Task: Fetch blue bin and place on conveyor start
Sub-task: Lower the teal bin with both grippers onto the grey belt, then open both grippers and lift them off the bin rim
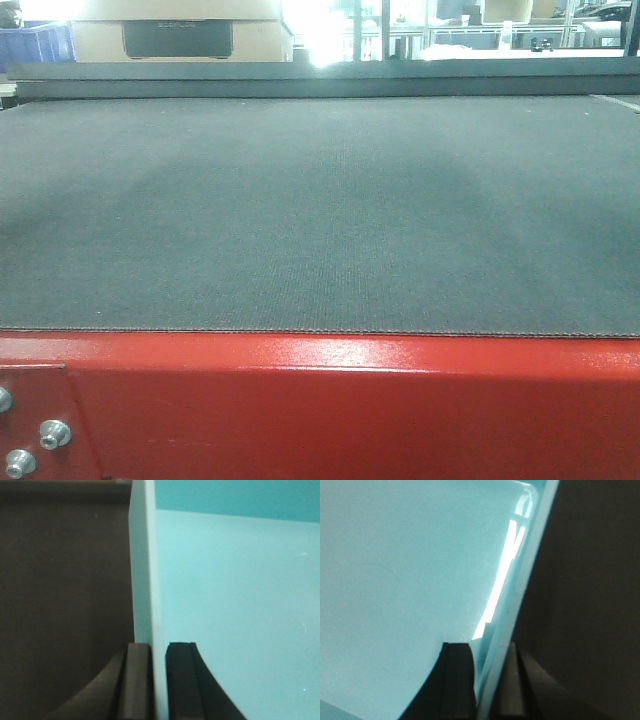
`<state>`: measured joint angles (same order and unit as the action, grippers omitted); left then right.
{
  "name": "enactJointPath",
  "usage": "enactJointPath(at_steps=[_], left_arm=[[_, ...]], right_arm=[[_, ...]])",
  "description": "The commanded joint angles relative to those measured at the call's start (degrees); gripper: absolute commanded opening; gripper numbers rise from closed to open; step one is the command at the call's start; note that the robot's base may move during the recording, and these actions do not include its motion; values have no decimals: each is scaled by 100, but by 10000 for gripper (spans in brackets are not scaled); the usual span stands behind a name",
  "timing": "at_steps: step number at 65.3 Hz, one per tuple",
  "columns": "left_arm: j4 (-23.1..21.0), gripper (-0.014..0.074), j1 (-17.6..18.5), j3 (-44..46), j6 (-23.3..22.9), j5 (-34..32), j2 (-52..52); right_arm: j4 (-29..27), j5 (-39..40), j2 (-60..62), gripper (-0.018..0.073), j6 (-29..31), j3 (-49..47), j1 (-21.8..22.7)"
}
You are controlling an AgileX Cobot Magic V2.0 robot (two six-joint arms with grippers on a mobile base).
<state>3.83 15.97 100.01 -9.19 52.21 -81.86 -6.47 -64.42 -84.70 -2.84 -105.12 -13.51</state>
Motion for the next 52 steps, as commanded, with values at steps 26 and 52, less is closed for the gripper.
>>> enactJointPath(at_steps=[26,52], left_arm=[[-81,-111,-20,-3407,-34,-1974,39],[-69,-40,-20,-3800,-34,-2623,-596]], right_arm=[[287,2035,-306,-153,178,2790,29],[287,2256,-1178,-98,178,2858,29]])
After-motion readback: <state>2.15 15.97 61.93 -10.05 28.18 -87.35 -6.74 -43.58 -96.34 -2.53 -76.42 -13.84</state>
